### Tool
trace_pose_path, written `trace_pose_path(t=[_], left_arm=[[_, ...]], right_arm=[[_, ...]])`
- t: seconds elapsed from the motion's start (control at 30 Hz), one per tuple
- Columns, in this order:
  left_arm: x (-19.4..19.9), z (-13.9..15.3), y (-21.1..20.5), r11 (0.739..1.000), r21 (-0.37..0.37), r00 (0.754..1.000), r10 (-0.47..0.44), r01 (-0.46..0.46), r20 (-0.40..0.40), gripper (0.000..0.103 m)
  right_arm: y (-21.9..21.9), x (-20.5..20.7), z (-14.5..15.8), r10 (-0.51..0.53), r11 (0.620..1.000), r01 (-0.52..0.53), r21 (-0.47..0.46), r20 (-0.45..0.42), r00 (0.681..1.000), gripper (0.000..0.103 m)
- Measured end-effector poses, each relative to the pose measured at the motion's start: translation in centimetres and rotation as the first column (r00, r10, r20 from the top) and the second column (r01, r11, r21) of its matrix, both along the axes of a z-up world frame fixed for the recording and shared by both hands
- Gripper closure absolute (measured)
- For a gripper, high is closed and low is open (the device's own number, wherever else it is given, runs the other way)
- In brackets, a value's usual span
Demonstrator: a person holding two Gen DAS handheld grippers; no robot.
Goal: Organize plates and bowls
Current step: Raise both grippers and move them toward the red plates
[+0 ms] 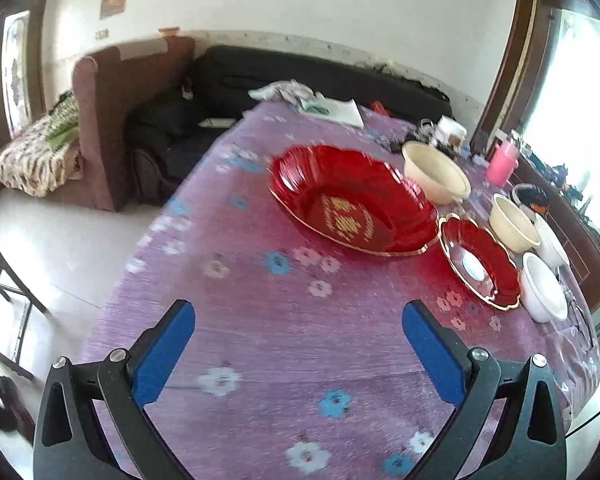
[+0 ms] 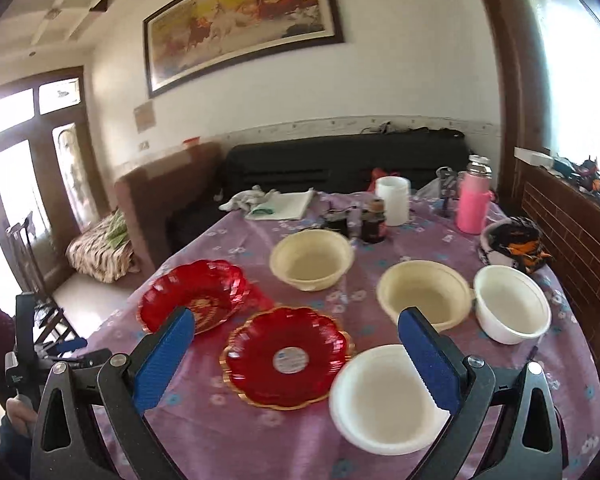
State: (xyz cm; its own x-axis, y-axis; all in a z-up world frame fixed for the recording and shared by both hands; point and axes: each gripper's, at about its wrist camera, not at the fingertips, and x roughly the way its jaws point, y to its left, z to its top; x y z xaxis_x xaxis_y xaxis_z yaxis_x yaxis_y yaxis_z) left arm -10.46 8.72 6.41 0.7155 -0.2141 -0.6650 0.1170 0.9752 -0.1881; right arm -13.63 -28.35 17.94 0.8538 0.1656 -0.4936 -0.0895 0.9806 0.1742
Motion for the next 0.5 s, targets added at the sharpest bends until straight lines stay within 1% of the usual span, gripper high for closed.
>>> trace_pose_path(t=[0.07,0.1,0.13,0.17,0.2,0.23,0.27,0.33,0.37,0.43,0.5], left_arm=[[-0.8,0.7,1.4,0.999,-0.018,0.999,0.027,-0.027,0.024,0.0],[-1.1,0.7,1.7,0.999,-0.034,0.999,0.029,-0.028,0.03,0.0],[-1.3,0.4,1.8,0.999,-0.041,1.0,0.025,-0.024,0.017,0.0],[-1.2,0.1,1.6,1.0,-0.023,1.0,0.016,-0.016,0.0,0.0],[-1.3,0.0,1.4,1.0,0.001,1.0,0.011,-0.011,-0.011,0.0],[-1.5,0.1,1.5,1.0,0.012,1.0,0.02,-0.02,0.002,0.0],[-1.8,0.5,1.8,0.999,0.008,0.999,0.034,-0.035,0.019,0.0],[-2.0,1.4,2.4,0.999,-0.018,0.998,0.046,-0.046,0.035,0.0],[-2.2,1.8,2.6,0.999,-0.022,0.998,0.049,-0.048,0.044,0.0],[-2.6,3.0,2.7,0.998,-0.014,0.996,0.057,-0.056,0.074,0.0],[-2.8,4.0,2.7,0.998,0.004,0.994,0.058,-0.059,0.093,0.0]], right_arm=[[1.3,-0.2,0.8,0.039,0.999,-0.039,0.023,-0.002,0.999,0.0],[2.1,0.0,0.9,0.046,0.999,-0.046,0.002,-0.006,0.999,0.0],[3.3,-0.1,1.1,0.056,0.998,-0.056,-0.033,-0.008,0.998,0.0],[4.2,-0.2,1.2,0.087,0.995,-0.087,-0.039,-0.008,0.996,0.0],[4.8,-0.2,1.3,0.111,0.994,-0.111,-0.02,-0.008,0.994,0.0],[4.7,-0.2,1.5,0.147,0.988,-0.146,0.051,-0.011,0.989,0.0],[3.9,0.0,2.0,0.186,0.966,-0.181,0.184,-0.009,0.983,0.0],[2.3,0.5,3.0,0.182,0.927,-0.175,0.332,0.011,0.983,0.0],[1.9,0.7,3.4,0.161,0.926,-0.156,0.344,0.016,0.987,0.0],[1.7,1.2,4.0,0.13,0.942,-0.123,0.312,-0.003,0.991,0.0],[2.2,1.6,4.0,0.147,0.951,-0.133,0.281,-0.03,0.989,0.0]])
